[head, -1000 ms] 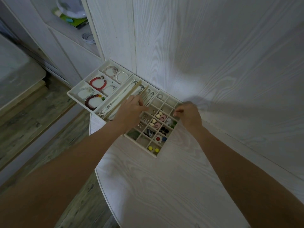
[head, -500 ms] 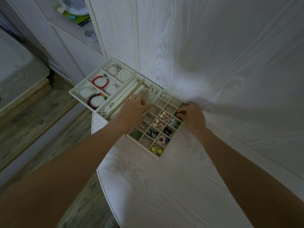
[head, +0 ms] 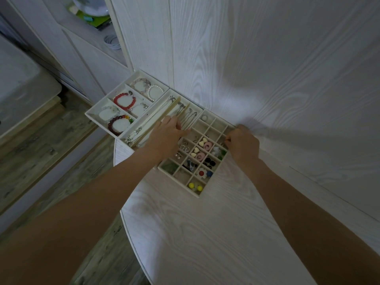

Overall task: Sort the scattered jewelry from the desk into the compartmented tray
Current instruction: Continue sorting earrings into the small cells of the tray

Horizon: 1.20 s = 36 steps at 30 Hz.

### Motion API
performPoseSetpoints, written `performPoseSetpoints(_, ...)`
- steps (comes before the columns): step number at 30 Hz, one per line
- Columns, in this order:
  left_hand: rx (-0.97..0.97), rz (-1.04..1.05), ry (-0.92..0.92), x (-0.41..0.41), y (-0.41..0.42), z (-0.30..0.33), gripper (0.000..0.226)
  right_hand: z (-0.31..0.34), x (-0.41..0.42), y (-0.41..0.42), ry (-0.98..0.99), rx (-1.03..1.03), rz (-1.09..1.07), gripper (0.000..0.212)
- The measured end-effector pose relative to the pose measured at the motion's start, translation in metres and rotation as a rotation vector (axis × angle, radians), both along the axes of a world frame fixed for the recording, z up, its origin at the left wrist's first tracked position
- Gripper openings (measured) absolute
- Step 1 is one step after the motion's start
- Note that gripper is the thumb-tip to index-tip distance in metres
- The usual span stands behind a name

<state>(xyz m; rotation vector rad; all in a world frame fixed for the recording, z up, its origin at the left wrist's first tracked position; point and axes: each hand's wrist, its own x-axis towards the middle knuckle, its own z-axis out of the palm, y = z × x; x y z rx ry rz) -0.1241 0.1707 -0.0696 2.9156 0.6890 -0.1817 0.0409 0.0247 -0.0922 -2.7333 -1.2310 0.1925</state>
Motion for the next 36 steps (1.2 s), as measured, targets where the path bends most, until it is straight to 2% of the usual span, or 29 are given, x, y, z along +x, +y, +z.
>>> performPoseSetpoints(9,-0.004,-0.003,0.008,-0.001,0.000,-0.001,0.070,-0.003,-0.005,-0.002,-0.076,0.022,0.053,0.011)
performPoseSetpoints(14,-0.001,0.001,0.017,0.000,-0.001,0.001,0.070,-0.002,-0.005,-0.004,0.014,0.079,-0.036,0.013)
performPoseSetpoints(17,0.007,-0.004,0.020,0.000,-0.001,0.001,0.070,-0.003,-0.004,-0.005,0.060,0.044,-0.083,0.013)
performPoseSetpoints(31,0.016,-0.002,0.007,0.001,0.001,-0.001,0.067,-0.014,0.004,0.005,0.065,-0.040,-0.128,0.007)
performPoseSetpoints(36,0.018,-0.011,0.002,0.001,0.002,-0.002,0.066,-0.013,0.001,0.009,0.077,-0.038,-0.169,0.012)
